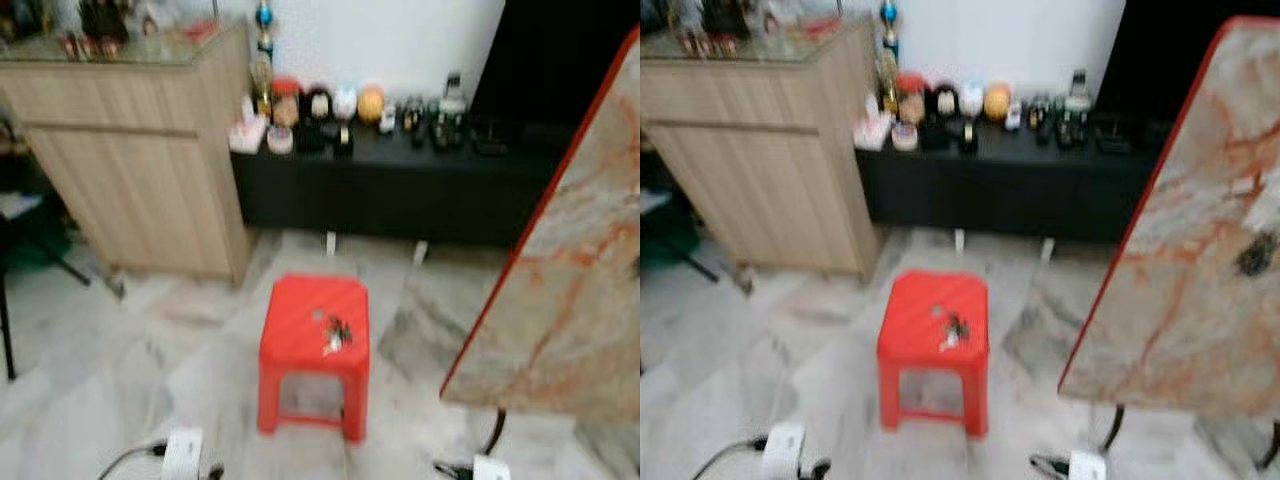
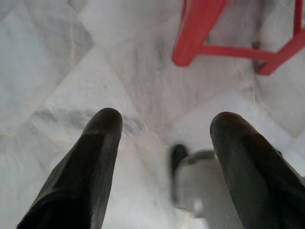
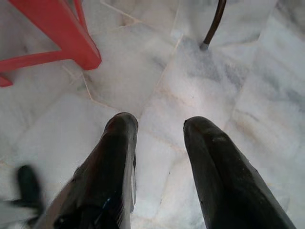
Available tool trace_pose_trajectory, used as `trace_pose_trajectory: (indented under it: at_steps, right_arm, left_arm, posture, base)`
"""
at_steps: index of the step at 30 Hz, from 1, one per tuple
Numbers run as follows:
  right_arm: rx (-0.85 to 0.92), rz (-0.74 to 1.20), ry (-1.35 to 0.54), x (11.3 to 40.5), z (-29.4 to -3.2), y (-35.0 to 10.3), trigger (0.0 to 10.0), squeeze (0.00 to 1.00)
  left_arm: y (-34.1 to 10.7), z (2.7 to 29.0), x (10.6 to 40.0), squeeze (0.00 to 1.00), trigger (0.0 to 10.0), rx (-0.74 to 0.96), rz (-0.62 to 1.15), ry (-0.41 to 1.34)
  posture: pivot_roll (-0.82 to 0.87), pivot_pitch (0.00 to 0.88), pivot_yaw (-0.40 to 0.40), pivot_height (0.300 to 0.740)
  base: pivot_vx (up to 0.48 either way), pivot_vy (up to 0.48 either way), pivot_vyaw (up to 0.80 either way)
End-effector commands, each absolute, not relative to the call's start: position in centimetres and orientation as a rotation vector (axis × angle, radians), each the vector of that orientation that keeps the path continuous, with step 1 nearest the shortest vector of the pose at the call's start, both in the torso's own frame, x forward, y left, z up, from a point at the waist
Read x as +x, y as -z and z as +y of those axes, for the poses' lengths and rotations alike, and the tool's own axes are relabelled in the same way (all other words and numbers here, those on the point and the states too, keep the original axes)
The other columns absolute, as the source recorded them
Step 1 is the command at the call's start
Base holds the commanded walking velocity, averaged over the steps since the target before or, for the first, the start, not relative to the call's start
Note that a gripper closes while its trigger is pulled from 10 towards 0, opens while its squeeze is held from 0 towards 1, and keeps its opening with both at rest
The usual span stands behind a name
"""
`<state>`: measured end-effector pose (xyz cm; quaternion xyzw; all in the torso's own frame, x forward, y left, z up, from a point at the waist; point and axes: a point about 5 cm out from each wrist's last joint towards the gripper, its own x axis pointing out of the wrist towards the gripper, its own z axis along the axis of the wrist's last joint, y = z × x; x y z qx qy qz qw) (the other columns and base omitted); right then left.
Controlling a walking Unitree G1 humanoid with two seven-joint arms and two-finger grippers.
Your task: Hang keys on a hook
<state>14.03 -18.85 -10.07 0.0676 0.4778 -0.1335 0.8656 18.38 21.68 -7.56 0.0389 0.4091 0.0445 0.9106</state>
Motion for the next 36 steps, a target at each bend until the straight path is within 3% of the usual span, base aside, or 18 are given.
trace_pose_trajectory:
  at_steps: [1, 10, 36]
  right_arm:
    - [0.150, 1.000, 0.257, 14.46, -18.00, 10.02, 10.0, 0.00]
    - [0.154, 0.992, 0.244, 14.65, -17.89, 9.96, 10.0, 0.00]
    - [0.150, 0.986, 0.233, 14.76, -17.96, 9.90, 10.0, 0.00]
  left_arm:
    - [7.71, 22.31, 17.83, 0.00, 10.0, 0.092, 0.861, -0.103]
    - [7.74, 22.27, 17.77, 0.00, 10.0, 0.089, 0.861, -0.104]
    - [7.71, 22.10, 17.78, 0.00, 10.0, 0.063, 0.841, -0.113]
  posture:
    - [0.02, 0.000, -0.050, 0.729]
    - [0.03, 0.000, -0.053, 0.729]
    - [0.03, 0.000, -0.058, 0.729]
  base:
    - [0.000, 0.379, 0.00]
    - [0.000, 0.355, 0.00]
    - [0.000, 0.000, 0.00]
